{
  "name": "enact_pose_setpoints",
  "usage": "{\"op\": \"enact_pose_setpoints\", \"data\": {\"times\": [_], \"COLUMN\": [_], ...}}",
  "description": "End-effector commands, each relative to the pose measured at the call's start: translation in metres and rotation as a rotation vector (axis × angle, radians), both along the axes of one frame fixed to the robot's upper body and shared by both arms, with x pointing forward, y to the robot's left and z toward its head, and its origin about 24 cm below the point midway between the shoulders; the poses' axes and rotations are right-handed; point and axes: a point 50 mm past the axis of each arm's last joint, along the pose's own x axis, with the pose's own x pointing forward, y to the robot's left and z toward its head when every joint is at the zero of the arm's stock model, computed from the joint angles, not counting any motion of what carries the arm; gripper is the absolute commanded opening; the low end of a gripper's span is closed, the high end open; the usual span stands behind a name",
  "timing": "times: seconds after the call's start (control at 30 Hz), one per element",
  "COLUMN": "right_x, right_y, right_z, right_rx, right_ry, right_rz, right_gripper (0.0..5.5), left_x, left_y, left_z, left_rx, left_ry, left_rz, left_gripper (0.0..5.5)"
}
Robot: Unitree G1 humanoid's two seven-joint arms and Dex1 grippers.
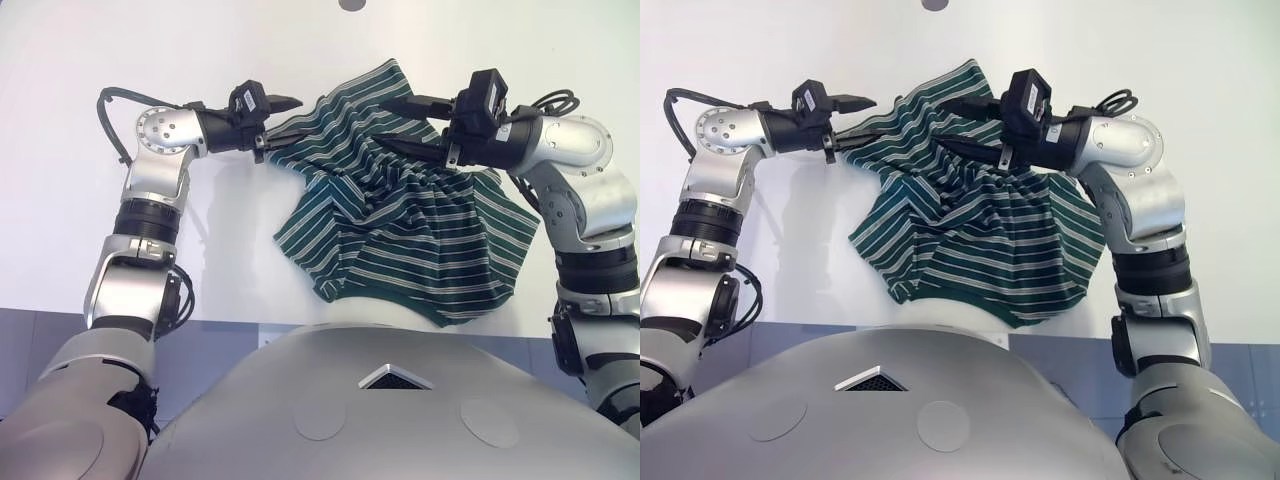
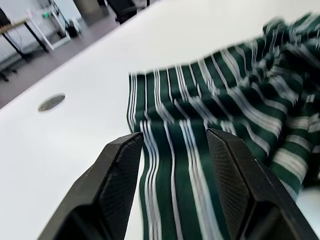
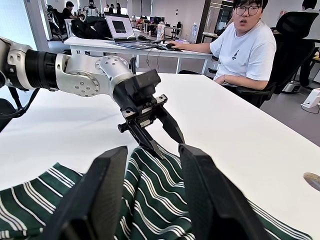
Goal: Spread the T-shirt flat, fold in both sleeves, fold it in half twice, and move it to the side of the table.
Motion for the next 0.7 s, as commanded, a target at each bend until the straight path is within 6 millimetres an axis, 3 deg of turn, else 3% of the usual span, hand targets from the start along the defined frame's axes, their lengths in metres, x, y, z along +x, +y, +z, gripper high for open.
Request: {"op": "enact_pose_setpoints", "data": {"times": [0.03, 0.13, 0.27, 0.37, 0.5, 0.6, 0.7], "right_x": [-0.007, -0.006, -0.006, -0.001, 0.007, 0.008, -0.013], "right_y": [-0.001, -0.001, 0.002, 0.004, -0.001, -0.031, -0.050], "right_z": [0.000, -0.001, -0.008, -0.013, -0.049, -0.085, -0.087], "right_rx": [0.005, 0.004, 0.001, -0.017, -0.292, -0.654, -0.756], "right_ry": [0.016, 0.015, 0.018, 0.007, -0.072, -0.113, -0.062], "right_rz": [0.016, 0.002, -0.021, -0.056, -0.110, -0.108, 0.059], "right_gripper": [1.91, 1.91, 1.91, 1.91, 1.91, 1.91, 1.91], "left_x": [0.008, 0.025, 0.059, 0.079, 0.091, 0.096, 0.096], "left_y": [0.031, 0.063, 0.084, 0.083, 0.070, 0.070, 0.073], "left_z": [-0.018, -0.017, 0.017, 0.047, 0.077, 0.102, 0.114], "left_rx": [0.306, 0.617, 0.767, 0.669, 0.293, -0.005, -0.151], "left_ry": [0.000, -0.033, -0.237, -0.466, -0.522, -0.496, -0.487], "left_rz": [0.073, 0.201, 0.513, 0.763, 0.902, 0.959, 0.949], "left_gripper": [2.33, 2.33, 2.33, 2.33, 2.33, 2.33, 2.33]}}
